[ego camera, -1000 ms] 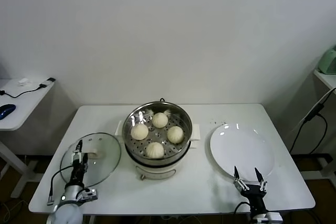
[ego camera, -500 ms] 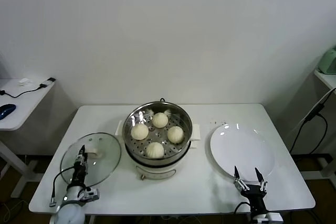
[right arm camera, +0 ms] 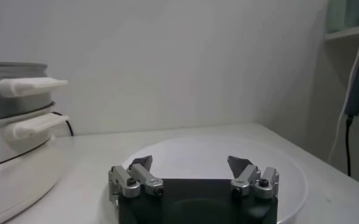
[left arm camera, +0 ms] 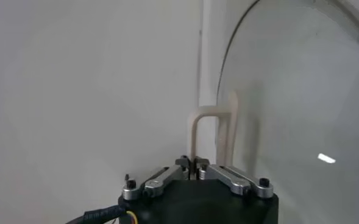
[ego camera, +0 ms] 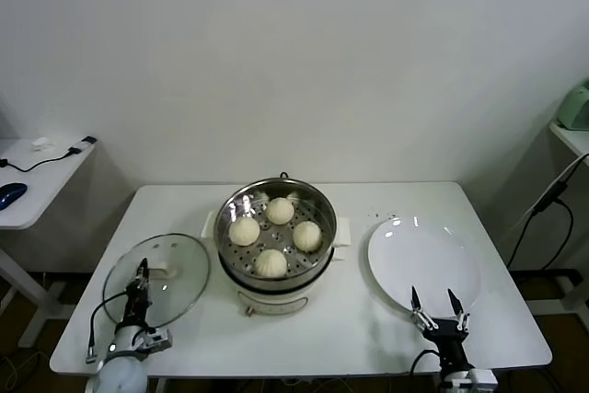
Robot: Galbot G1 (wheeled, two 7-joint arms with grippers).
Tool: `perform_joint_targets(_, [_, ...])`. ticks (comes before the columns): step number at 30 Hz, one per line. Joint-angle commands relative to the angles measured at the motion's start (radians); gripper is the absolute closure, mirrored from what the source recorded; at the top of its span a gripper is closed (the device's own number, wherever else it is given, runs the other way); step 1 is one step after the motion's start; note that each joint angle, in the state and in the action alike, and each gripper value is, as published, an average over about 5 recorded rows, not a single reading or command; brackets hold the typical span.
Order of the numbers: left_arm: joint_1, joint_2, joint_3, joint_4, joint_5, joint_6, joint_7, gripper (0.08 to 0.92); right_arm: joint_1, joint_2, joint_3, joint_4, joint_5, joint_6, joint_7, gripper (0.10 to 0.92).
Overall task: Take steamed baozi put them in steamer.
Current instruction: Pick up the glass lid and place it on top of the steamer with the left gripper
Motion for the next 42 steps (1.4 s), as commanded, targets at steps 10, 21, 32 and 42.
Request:
perform_joint_targets(10, [0.172,0.119,-0.092,-0.381,-0.157,0.047,0.155,0.862,0.016,-0.005,0.004,0.001,-0.023,-0.002,0.007,0.203])
perform_joint_targets(21, [0.209,0.218,-0.160,-0.743,-0.268,0.247,0.384,0.862,0.033,-0.005,0.008,-0.005,-0.079,-0.012,0.036,0.203])
perform_joint_targets(32, [-0.036,0.126,0.256,-0.826,-0.042,0.479,0.497,0.862,0.030,-0.011,0.002,-0.020,-0.084,0.023,0.030,0.203])
perform_joint_targets(42, [-0.169,-0.068,0.538,-0.733,0.187,0.583,0.570,0.862,0.033,-0.011,0.004,-0.061,-0.080,0.073,0.033,0.203])
